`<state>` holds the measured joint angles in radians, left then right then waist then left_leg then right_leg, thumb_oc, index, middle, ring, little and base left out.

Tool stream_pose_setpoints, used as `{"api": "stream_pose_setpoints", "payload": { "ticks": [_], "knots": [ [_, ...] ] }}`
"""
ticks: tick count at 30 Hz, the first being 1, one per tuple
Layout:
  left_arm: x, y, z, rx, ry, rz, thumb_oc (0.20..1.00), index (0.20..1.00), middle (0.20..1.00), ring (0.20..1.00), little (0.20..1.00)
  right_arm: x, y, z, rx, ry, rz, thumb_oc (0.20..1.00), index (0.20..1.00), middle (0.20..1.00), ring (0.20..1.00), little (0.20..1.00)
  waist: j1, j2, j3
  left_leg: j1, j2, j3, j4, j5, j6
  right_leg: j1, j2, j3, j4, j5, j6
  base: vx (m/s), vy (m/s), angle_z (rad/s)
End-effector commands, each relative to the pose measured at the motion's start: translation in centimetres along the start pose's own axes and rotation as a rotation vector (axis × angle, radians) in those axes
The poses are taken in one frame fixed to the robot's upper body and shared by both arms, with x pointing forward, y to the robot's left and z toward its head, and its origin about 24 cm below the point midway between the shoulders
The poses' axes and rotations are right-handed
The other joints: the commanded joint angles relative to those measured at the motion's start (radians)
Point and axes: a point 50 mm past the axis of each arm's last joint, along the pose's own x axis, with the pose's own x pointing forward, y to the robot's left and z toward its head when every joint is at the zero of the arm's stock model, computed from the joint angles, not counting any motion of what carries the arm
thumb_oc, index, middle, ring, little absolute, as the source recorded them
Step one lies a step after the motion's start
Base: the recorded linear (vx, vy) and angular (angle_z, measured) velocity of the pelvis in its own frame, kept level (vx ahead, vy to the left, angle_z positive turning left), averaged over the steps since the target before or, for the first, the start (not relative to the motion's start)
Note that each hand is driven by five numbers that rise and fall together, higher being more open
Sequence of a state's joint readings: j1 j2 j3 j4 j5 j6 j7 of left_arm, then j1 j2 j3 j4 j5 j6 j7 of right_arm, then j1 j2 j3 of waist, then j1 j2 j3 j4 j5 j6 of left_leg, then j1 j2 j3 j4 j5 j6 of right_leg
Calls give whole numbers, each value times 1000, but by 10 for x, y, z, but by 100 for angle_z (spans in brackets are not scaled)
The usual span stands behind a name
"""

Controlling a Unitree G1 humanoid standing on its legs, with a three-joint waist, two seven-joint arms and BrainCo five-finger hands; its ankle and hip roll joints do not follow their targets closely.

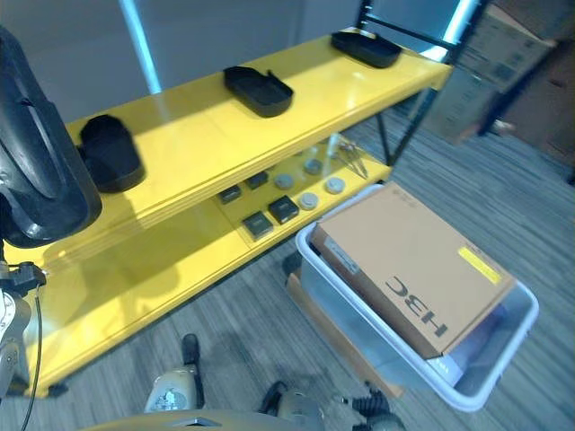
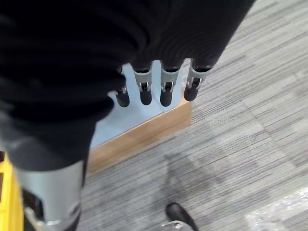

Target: Move parts from the plastic box to the shelf.

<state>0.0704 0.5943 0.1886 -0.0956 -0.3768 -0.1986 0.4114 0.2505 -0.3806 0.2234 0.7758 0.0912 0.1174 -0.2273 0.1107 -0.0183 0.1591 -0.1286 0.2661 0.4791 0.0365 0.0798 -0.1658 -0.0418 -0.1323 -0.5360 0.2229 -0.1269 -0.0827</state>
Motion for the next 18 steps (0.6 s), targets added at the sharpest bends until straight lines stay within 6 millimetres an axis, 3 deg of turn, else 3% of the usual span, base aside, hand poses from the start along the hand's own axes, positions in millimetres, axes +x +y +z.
{"api": "stream_pose_setpoints", "payload": {
  "ticks": [1,5,7,11,14,18],
  "knots": [
    [20,1,31,-9,-166,50,200,200,200,200,200,2,-3,3,-114,-41,1,1000,1000,1000,1000,1000,-46,27,-42,-4,41,-69,-23,188,-20,137,31,11,-248,143,206,-93,54,97],
    [23,-10,14,-21,-49,62,200,200,200,200,200,3,7,2,-170,-47,16,1000,1000,1000,1000,1000,-60,17,-61,36,58,49,36,155,-20,141,19,-57,-269,157,197,-49,94,69],
    [21,-18,5,-30,-13,33,200,200,200,200,200,5,8,2,-135,-33,5,1000,1000,1000,1000,1000,-59,23,-68,70,43,92,-6,156,-17,154,18,-78,-274,160,199,42,150,97],
    [13,-21,-7,-24,38,12,200,200,200,200,200,9,5,5,-122,-24,12,1000,1000,1000,1000,1000,-38,36,-75,78,24,84,-51,176,-10,177,17,-86,-274,149,195,123,175,101],
    [7,-13,-15,-12,88,9,200,200,200,200,200,12,7,16,-132,-14,39,1000,1000,1000,1000,1000,-3,37,-82,74,-33,53,-67,118,30,185,-2,-82,-254,129,197,150,250,40],
    [0,-9,-22,-4,117,-6,200,200,200,200,200,13,9,17,-124,6,63,1000,1000,1000,1000,1000,15,34,-85,66,-71,43,-64,72,60,186,-20,-79,-227,111,203,127,201,16]
  ]
}}
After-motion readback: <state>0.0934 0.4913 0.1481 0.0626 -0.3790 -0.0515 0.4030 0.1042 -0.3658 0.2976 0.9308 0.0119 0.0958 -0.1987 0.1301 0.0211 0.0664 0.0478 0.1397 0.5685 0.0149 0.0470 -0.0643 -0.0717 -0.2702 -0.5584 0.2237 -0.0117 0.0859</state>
